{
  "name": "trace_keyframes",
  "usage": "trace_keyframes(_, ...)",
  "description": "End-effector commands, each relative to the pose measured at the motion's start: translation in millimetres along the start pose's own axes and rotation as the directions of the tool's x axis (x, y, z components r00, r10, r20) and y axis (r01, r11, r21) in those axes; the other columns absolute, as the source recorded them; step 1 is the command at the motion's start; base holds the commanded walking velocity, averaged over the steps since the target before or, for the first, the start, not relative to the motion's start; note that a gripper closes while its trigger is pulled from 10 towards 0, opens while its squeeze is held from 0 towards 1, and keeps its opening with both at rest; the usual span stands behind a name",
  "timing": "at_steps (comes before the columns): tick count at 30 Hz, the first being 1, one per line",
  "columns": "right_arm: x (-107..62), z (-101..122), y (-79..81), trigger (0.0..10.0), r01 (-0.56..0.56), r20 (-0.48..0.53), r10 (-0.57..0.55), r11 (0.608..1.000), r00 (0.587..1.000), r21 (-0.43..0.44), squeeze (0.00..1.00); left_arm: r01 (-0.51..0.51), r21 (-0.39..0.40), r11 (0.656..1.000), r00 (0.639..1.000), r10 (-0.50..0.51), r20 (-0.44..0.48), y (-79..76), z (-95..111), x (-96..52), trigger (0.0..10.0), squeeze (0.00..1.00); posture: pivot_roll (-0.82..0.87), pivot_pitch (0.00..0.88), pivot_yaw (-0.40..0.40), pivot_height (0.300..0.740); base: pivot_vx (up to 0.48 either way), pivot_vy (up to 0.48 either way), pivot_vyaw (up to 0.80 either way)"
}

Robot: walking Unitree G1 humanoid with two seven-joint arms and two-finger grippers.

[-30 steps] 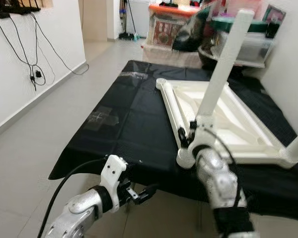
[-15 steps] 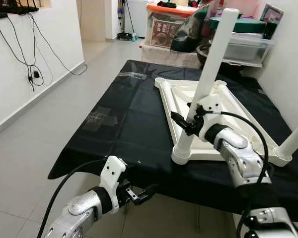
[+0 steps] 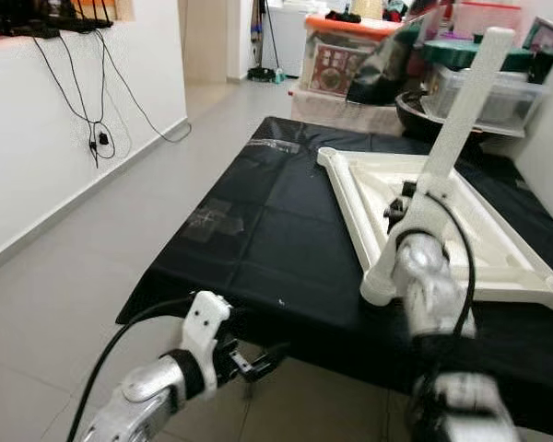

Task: Building children table

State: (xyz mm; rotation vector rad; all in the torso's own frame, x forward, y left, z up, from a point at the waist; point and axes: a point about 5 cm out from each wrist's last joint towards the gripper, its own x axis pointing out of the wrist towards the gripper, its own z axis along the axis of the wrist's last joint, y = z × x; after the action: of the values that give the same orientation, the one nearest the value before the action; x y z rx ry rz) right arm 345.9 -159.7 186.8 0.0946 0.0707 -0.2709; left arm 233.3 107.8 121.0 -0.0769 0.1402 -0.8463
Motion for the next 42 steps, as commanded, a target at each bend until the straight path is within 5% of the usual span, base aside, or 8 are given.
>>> trace_keyframes(1,-10.0,-34,12.2,10.0,-0.097,-0.163,0.094,0.995,0.982,-0.011,0.00,0.018,-0.011,1.000,1.000,-0.018,-0.009,-2.9,-1,1.2,10.0,0.00,0.10,0.000,-0.095,0.740,0.000,0.000,0.00)
trace_keyframes(3,-21.1,-27,26.8,10.0,-0.246,-0.075,0.251,0.967,0.965,0.063,1.00,0.028,-0.012,1.000,1.000,-0.028,-0.008,-4.1,0,2.7,10.0,0.00,0.10,0.000,-0.091,0.740,0.000,0.000,0.00)
trace_keyframes(9,-15.6,-11,34.5,10.0,-0.411,0.001,0.412,0.908,0.911,0.087,1.00,0.028,-0.003,1.000,1.000,-0.028,-0.006,-0.1,1,3.9,10.0,0.00,0.10,0.000,-0.089,0.740,0.000,0.000,0.00)
trace_keyframes(10,-10.8,12,46.0,10.0,-0.624,0.027,0.632,0.756,0.775,0.197,0.00,0.029,0.007,1.000,1.000,-0.029,-0.002,2.8,4,4.9,10.0,0.00,0.09,0.000,-0.082,0.740,0.000,0.000,0.00)
trace_keyframes(21,-12.9,43,53.1,10.0,-0.821,0.092,0.818,0.570,0.568,0.003,0.00,0.048,0.001,0.999,0.999,-0.048,0.004,-1.1,3,10.5,10.0,0.00,0.10,0.000,-0.091,0.740,0.000,0.000,0.00)
trace_keyframes(24,-5.9,33,55.8,0.0,-0.847,0.042,0.847,0.532,0.530,-0.026,0.00,0.030,0.000,1.000,1.000,-0.030,0.008,-0.4,4,8.6,10.0,0.00,0.12,0.000,-0.110,0.740,0.000,0.000,0.00)
trace_keyframes(38,14.3,-12,-15.5,0.0,0.171,-0.165,-0.158,0.983,0.974,0.069,0.00,0.019,-0.009,1.000,1.000,-0.019,0.008,-0.7,3,5.5,10.0,0.00,0.11,0.000,-0.104,0.740,0.000,0.000,0.00)
trace_keyframes(42,-9.4,-4,14.4,10.0,0.045,-0.131,-0.030,0.993,0.991,0.112,0.00,0.018,-0.039,0.999,1.000,-0.018,0.012,-3.4,2,4.9,10.0,0.00,0.09,0.000,-0.084,0.740,0.000,0.000,0.00)
